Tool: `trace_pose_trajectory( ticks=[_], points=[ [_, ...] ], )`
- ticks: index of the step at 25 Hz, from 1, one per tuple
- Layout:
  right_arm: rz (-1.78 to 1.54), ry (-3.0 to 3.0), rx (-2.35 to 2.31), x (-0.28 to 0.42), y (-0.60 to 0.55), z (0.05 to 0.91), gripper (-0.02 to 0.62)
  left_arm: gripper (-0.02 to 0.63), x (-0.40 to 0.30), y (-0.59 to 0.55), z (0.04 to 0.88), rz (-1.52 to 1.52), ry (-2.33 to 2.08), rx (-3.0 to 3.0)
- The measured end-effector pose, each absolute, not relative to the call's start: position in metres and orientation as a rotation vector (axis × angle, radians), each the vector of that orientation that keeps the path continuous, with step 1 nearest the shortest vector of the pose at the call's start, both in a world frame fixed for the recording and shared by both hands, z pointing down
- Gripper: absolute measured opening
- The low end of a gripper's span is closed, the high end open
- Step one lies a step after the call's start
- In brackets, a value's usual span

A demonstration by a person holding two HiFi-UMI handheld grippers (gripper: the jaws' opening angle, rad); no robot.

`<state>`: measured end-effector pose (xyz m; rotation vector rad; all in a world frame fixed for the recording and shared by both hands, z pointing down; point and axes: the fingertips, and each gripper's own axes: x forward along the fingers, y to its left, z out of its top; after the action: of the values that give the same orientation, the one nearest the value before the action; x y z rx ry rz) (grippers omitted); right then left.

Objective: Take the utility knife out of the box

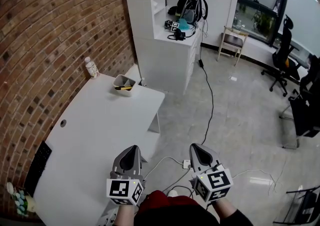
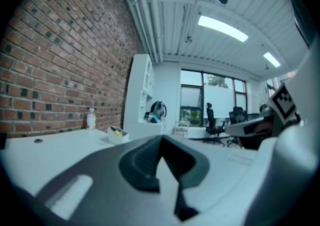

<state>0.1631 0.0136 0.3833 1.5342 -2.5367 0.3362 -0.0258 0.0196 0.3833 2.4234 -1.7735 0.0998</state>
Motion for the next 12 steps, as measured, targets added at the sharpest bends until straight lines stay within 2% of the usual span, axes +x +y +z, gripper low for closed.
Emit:
trace_pose_trajectory(
  ticks=[12],
  points=[
    [0.381, -2.53, 1.524, 0.162, -0.022, 0.393, 0.008, 0.005, -0.045, -0.028, 0.389, 0.152, -1.839, 2.364]
  ],
)
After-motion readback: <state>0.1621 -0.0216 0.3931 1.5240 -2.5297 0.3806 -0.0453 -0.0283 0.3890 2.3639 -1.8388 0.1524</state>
